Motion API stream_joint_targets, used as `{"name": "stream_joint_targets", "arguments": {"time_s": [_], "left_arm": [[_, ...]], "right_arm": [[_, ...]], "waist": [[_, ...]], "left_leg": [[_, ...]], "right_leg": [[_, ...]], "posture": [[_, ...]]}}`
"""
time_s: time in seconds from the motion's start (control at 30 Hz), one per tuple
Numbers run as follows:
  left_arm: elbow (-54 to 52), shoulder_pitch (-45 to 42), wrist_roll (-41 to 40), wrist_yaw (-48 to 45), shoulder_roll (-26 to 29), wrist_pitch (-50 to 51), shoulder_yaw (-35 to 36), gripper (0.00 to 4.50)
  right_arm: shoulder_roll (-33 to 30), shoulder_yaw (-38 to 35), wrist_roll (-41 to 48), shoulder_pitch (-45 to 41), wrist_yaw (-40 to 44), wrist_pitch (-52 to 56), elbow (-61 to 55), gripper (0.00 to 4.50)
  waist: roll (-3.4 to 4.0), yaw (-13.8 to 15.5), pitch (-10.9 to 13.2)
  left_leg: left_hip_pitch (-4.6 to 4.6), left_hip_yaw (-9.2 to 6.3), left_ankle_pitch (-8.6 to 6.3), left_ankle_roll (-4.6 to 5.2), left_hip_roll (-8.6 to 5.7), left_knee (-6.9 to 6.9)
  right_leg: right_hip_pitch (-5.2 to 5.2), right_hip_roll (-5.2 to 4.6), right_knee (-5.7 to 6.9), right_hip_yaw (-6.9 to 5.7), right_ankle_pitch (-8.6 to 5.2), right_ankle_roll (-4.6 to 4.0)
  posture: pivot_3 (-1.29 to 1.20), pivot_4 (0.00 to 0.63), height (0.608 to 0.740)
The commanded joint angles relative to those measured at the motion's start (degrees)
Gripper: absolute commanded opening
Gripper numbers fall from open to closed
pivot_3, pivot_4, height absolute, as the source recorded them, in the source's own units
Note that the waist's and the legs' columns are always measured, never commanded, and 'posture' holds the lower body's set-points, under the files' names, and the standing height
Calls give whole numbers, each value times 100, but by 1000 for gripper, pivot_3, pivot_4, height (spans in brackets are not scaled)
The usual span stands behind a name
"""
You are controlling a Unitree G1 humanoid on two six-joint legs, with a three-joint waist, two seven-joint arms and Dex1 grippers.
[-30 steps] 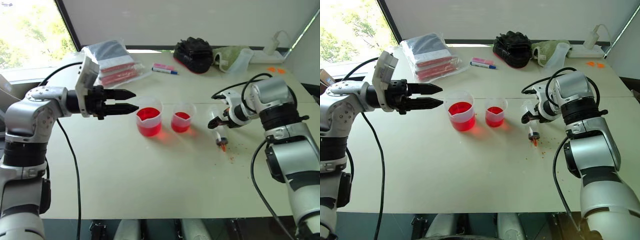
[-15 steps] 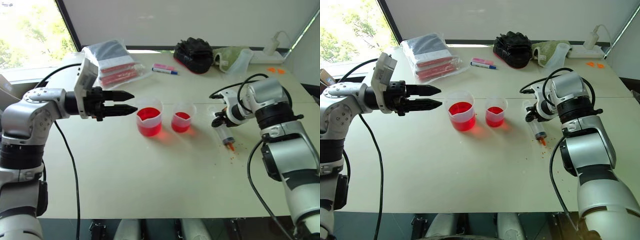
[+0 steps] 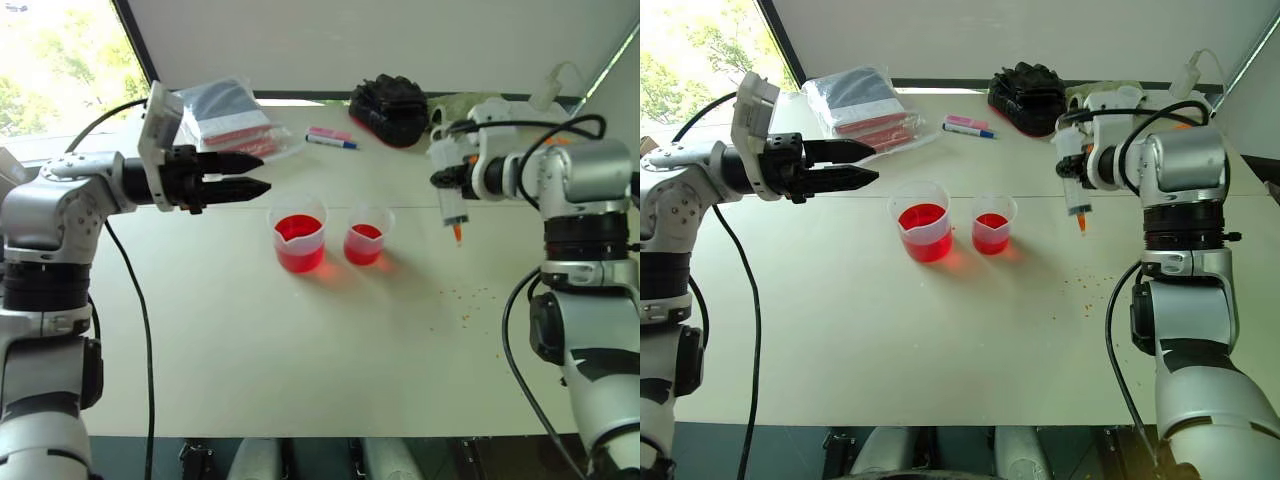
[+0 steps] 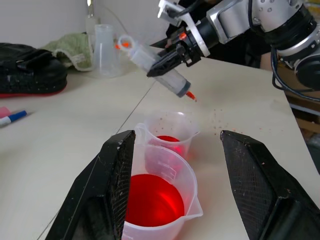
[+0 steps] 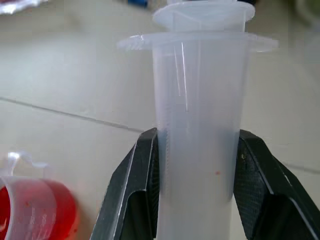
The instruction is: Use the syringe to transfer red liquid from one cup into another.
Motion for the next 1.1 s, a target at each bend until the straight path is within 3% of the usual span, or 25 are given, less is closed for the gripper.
{"name": "stream_joint_targets", "arguments": {"time_s": [0.03, 0.23, 0.6, 1.1], "left_arm": [[257, -445, 64, -68, 15, -133, 120, 2833], [929, -1256, 46, -30, -41, -108, 296, 2833], [728, -1598, -207, 100, 346, 591, 659, 2833], [298, -1401, -345, 341, 352, 922, 727, 2833]], "right_arm": [[337, -203, 209, 213, -15, -1019, -1359, 1372], [1506, -7, 700, 482, 282, -2467, -2246, 1372], [3019, 502, 902, 894, 558, -4484, -1520, 1372], [3524, 1139, 400, 1775, 575, -5678, -667, 1372]], "waist": [[0, -15, 0], [0, -127, 0], [0, -167, 0], [0, -187, 0]], "left_leg": [[0, 0, 0, 0, 0, 0], [1, 2, 4, -7, 3, -8], [3, -10, 7, -11, 1, -7], [6, -16, 8, -14, 0, -7]], "right_leg": [[-1, 1, 0, 0, 0, 0], [-11, 4, 8, -1, 0, 0], [-8, 2, 13, -12, 0, 0], [-4, 2, 16, -14, 0, 0]], "posture": [[0, 150, 711], [0, 150, 711], [0, 150, 711], [0, 150, 711]]}}
